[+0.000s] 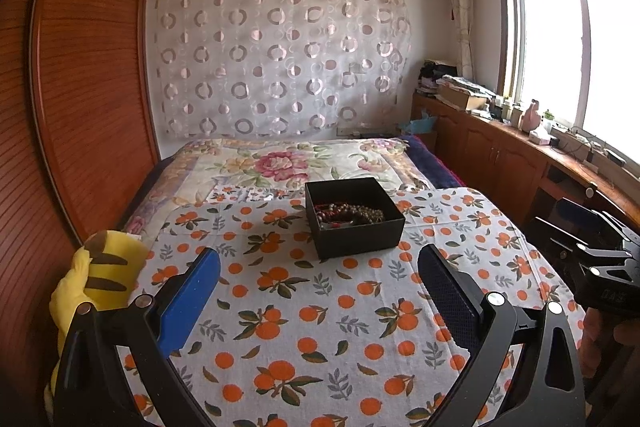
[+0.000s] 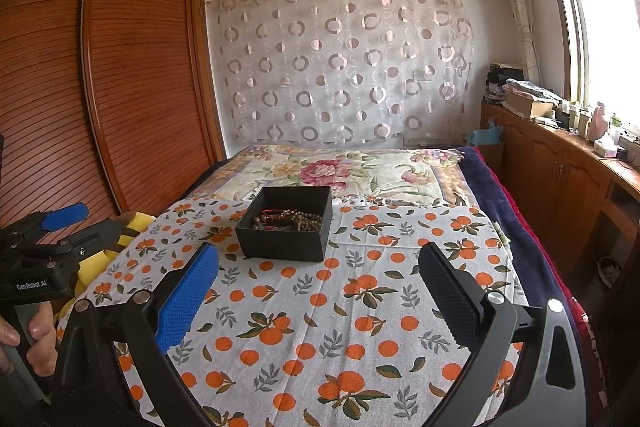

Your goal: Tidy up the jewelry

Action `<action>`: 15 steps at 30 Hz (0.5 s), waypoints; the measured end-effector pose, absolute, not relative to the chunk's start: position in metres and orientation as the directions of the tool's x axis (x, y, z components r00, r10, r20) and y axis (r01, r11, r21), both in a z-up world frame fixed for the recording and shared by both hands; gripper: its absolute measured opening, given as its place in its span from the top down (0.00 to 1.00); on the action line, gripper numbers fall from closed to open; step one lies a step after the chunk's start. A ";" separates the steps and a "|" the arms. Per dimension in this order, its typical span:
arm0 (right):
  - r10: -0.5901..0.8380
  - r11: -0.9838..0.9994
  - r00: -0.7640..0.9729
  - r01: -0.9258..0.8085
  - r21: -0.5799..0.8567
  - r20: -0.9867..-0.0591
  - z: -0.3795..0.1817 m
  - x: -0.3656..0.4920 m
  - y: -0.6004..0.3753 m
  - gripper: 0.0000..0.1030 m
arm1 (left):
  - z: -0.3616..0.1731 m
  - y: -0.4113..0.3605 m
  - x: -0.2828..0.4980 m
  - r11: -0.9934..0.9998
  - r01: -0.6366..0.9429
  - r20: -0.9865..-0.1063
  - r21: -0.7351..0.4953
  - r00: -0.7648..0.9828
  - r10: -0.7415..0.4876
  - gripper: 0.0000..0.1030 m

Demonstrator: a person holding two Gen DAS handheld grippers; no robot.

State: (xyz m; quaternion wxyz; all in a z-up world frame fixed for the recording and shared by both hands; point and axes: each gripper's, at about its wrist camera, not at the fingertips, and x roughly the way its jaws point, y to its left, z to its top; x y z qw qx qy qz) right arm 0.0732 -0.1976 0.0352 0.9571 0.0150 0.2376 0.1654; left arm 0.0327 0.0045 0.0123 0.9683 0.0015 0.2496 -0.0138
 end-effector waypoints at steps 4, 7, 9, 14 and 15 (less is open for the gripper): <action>0.323 0.945 0.832 -0.309 0.107 -0.450 0.035 0.073 -0.198 0.02 | 0.012 0.004 0.032 1.000 0.029 -0.482 -0.003 0.876 -0.027 0.07; 0.324 0.945 0.832 -0.310 0.107 -0.450 0.035 0.073 -0.198 0.02 | 0.012 0.003 0.032 1.000 0.030 -0.483 -0.005 0.875 -0.028 0.07; 0.321 0.946 0.834 -0.308 0.105 -0.449 0.035 0.073 -0.198 0.02 | 0.012 0.003 0.031 1.000 0.028 -0.481 -0.005 0.876 -0.027 0.07; 0.325 0.945 0.832 -0.310 0.108 -0.450 0.035 0.073 -0.198 0.02 | 0.014 0.001 0.030 0.999 0.031 -0.479 -0.005 0.877 -0.030 0.07; 0.323 0.945 0.833 -0.309 0.106 -0.449 0.035 0.073 -0.198 0.02 | 0.014 0.000 0.031 0.999 0.033 -0.479 -0.007 0.877 -0.032 0.07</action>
